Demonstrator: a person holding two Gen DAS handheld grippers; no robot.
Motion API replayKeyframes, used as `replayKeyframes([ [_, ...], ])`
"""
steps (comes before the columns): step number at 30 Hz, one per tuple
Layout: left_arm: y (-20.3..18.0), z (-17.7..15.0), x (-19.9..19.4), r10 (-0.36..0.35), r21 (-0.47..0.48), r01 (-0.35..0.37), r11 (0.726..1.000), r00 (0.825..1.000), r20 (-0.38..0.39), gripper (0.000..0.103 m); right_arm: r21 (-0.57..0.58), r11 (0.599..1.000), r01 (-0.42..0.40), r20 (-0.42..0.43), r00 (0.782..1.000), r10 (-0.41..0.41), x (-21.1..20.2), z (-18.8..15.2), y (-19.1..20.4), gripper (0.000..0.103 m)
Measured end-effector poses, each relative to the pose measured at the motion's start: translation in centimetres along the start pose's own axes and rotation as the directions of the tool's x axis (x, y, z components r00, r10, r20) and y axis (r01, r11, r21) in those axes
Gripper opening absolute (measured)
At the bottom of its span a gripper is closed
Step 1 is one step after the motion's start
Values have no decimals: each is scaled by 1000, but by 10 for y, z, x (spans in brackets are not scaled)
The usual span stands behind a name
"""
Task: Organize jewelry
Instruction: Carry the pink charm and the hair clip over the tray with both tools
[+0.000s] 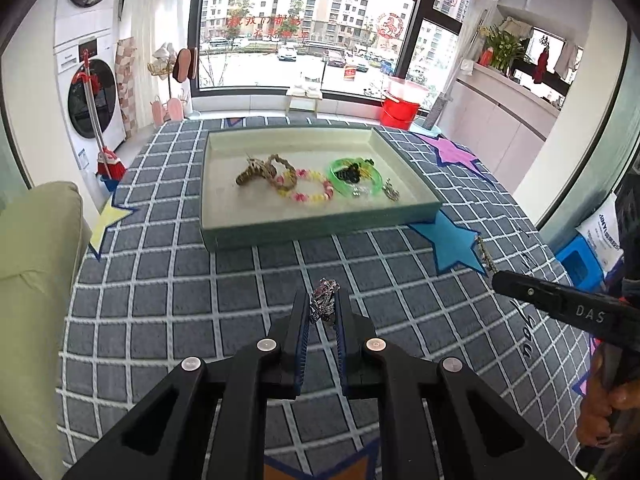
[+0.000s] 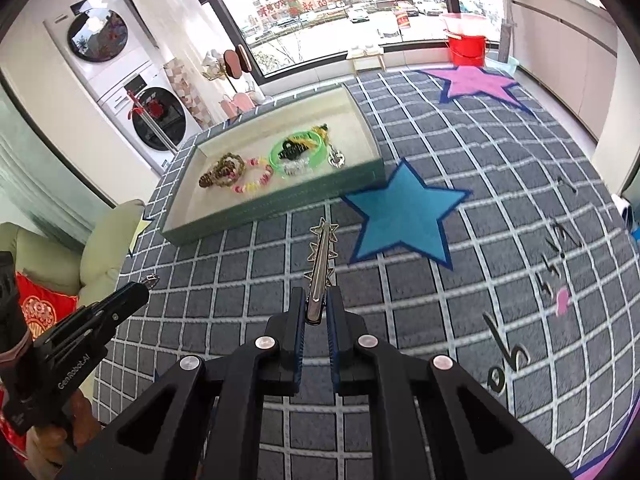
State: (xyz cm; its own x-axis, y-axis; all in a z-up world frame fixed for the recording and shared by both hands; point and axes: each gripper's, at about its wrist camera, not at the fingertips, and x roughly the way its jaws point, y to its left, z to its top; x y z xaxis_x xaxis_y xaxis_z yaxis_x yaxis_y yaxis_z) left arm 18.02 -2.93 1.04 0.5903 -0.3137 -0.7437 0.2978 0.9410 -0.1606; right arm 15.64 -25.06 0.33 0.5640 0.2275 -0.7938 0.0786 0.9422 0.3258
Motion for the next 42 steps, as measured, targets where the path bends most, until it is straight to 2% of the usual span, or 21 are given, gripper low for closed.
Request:
replayKeyframes([
  [8,6,19,7,16,16,-16,1000,1000,15,27,-15,1000,-10,10,1000,10,5,26,7,11],
  [30,42,83,41,101,-22,-100,995,994,46,27,-36,998,-44,2,999,44,44,92,12,11],
  [37,41,107,55,122,-16,-121,992,990,64,27,-53,998,-27,4,1000,27,60,112,13,11],
  [42,41,116,73,126,-29,-124,992,991,49,27,-57,998,-21,5,1000,22,72,125,12,11],
])
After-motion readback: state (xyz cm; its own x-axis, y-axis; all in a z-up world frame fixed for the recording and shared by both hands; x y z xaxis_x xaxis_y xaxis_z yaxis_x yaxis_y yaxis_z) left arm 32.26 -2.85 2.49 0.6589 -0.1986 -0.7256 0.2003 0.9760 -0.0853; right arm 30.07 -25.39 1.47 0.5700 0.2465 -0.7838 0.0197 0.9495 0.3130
